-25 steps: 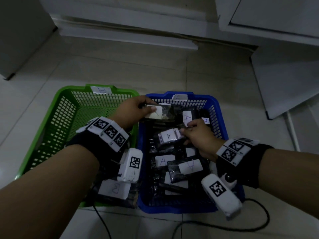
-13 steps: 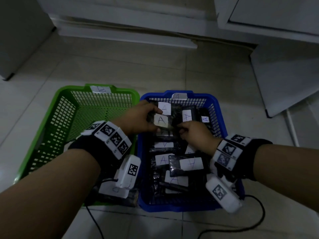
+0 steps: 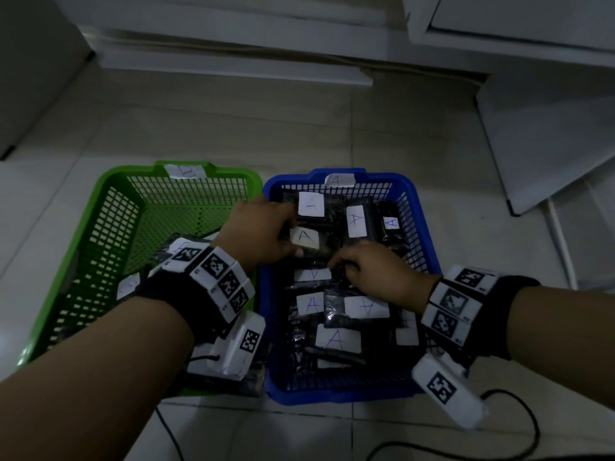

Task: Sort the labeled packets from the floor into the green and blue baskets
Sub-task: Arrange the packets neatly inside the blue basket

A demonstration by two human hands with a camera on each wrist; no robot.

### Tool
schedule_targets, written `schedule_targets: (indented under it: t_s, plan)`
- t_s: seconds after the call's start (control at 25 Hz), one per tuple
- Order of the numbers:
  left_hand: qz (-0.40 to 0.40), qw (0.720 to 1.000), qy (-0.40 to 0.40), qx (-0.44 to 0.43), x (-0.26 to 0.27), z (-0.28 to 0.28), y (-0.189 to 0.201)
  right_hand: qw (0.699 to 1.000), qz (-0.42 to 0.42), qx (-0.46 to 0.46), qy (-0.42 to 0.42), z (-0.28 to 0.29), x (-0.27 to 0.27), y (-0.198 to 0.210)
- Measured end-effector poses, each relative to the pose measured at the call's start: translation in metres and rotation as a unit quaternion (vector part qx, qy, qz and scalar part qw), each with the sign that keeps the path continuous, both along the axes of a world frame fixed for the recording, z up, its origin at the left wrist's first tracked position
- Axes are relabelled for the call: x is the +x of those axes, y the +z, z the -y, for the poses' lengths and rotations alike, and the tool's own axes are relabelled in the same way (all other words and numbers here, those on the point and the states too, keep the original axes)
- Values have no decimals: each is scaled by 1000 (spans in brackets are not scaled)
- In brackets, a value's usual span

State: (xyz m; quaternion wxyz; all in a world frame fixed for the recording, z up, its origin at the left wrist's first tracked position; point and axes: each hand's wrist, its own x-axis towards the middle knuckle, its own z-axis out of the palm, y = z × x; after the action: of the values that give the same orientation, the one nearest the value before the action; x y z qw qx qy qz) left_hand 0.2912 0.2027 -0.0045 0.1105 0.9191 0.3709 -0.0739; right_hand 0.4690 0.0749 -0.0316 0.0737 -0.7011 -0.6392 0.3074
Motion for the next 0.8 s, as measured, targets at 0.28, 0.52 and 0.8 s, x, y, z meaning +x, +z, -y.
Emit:
schedule_targets:
  t_s: [0.28, 0.52, 0.8]
  plan:
    - [-18, 999, -9, 41, 12, 8, -5, 981, -83, 101, -143, -3, -2, -6]
    - [-68, 996, -36, 41, 17, 8, -9, 995, -32, 77, -51, 6, 0, -14]
    - [-65, 993, -45, -83, 6, 6, -1, 982, 120, -26, 145, 32, 9, -3]
